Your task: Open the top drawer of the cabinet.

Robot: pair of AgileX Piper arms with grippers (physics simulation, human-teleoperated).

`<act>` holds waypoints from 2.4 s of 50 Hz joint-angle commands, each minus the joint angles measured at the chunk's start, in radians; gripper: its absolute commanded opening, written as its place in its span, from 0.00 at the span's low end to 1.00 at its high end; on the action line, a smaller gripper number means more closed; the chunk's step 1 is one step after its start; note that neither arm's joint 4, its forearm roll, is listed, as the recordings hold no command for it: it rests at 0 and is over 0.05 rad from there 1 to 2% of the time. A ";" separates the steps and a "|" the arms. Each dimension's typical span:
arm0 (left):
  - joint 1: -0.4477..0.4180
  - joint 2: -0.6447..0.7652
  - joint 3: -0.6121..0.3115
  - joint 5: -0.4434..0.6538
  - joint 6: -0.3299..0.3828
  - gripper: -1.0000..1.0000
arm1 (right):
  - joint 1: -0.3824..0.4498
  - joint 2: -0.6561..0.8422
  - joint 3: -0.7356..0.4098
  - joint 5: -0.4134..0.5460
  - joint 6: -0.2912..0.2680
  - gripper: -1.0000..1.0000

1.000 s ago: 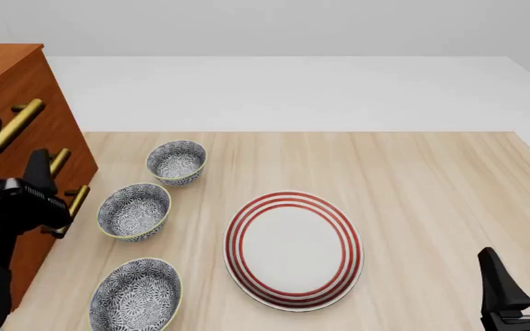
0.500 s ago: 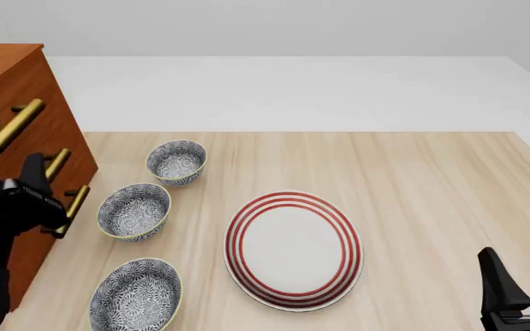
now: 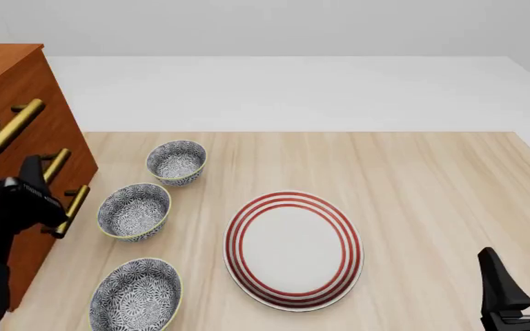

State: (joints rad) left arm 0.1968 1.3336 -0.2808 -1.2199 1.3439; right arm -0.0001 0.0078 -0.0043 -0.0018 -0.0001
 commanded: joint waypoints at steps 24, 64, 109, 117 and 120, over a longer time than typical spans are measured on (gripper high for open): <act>0.047 0.067 -0.038 0.000 -0.005 1.00 | 0.000 0.000 0.000 0.000 0.000 1.00; 0.023 0.054 -0.051 0.000 0.038 0.00 | 0.000 0.000 0.000 0.000 0.000 1.00; -0.069 -0.034 0.022 0.000 0.081 0.00 | 0.000 0.000 0.000 0.000 0.000 1.00; -0.082 -0.048 0.032 0.000 0.085 0.00 | 0.000 0.000 0.000 0.000 0.000 1.00; -0.087 -0.050 0.035 0.000 0.087 0.00 | 0.000 0.000 0.000 0.000 0.000 1.00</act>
State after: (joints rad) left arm 0.1106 1.3157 -0.2769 -1.2054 1.4160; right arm -0.0001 0.0077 -0.0043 -0.0019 0.0000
